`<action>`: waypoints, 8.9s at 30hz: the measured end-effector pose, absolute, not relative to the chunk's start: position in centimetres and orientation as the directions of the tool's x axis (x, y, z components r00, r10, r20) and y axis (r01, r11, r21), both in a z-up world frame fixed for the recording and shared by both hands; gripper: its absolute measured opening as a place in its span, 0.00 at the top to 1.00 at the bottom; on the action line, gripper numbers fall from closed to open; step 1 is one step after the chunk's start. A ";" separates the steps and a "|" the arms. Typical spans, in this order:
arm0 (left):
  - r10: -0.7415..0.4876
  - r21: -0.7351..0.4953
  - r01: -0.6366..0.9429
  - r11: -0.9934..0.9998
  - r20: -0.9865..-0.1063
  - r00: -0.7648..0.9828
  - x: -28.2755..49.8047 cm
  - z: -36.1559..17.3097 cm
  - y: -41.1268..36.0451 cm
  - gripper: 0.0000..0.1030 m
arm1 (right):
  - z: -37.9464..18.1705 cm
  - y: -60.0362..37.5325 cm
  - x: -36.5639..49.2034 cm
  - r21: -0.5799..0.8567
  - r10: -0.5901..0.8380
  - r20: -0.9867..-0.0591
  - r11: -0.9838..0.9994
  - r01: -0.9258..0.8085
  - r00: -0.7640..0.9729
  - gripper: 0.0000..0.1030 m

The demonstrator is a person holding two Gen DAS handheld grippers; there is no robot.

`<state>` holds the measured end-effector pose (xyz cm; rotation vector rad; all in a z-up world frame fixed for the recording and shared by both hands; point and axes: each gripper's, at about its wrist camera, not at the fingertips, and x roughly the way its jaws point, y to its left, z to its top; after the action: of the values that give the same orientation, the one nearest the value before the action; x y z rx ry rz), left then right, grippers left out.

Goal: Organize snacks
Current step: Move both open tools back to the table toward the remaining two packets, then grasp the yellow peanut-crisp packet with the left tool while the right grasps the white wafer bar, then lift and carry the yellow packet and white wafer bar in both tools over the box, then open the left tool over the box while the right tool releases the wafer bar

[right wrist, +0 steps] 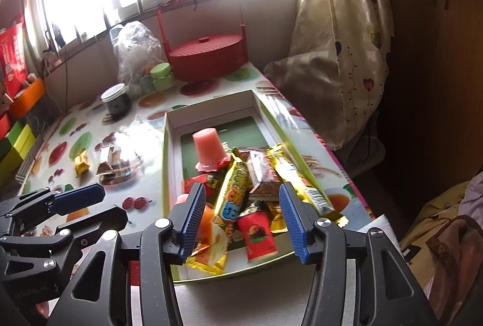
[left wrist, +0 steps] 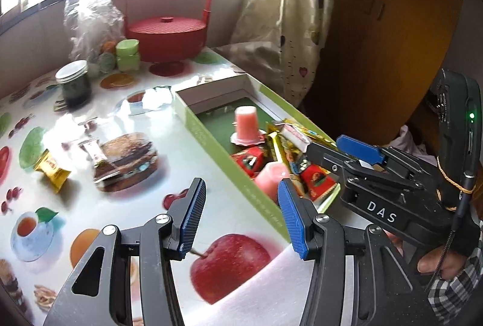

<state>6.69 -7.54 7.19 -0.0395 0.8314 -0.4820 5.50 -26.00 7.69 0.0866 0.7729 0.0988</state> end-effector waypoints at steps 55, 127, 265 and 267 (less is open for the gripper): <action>-0.215 -0.300 -0.029 0.954 -0.744 0.633 11.9 2.7 10.9 0.50 | 4.8 -9.0 14.2 0.080 0.322 -0.742 0.913 -0.399 0.588 0.50; -0.153 -0.211 -0.025 0.977 -0.778 0.610 17.2 1.1 10.3 0.72 | 1.6 -4.9 16.5 0.085 0.331 -0.792 0.892 -0.445 0.513 0.77; -0.381 -0.205 0.348 0.915 -0.724 0.575 14.5 6.0 -9.4 0.78 | 7.7 -28.3 5.9 0.098 0.073 -0.685 0.995 -0.008 0.725 0.78; -0.378 -0.204 0.346 0.916 -0.731 0.569 14.9 5.6 -9.6 0.78 | 7.5 -28.6 6.2 0.091 0.061 -0.689 0.996 0.003 0.723 0.78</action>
<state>14.90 -9.65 5.61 -0.0395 0.8672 -0.4255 6.18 -28.63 7.47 0.0882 0.7628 0.0322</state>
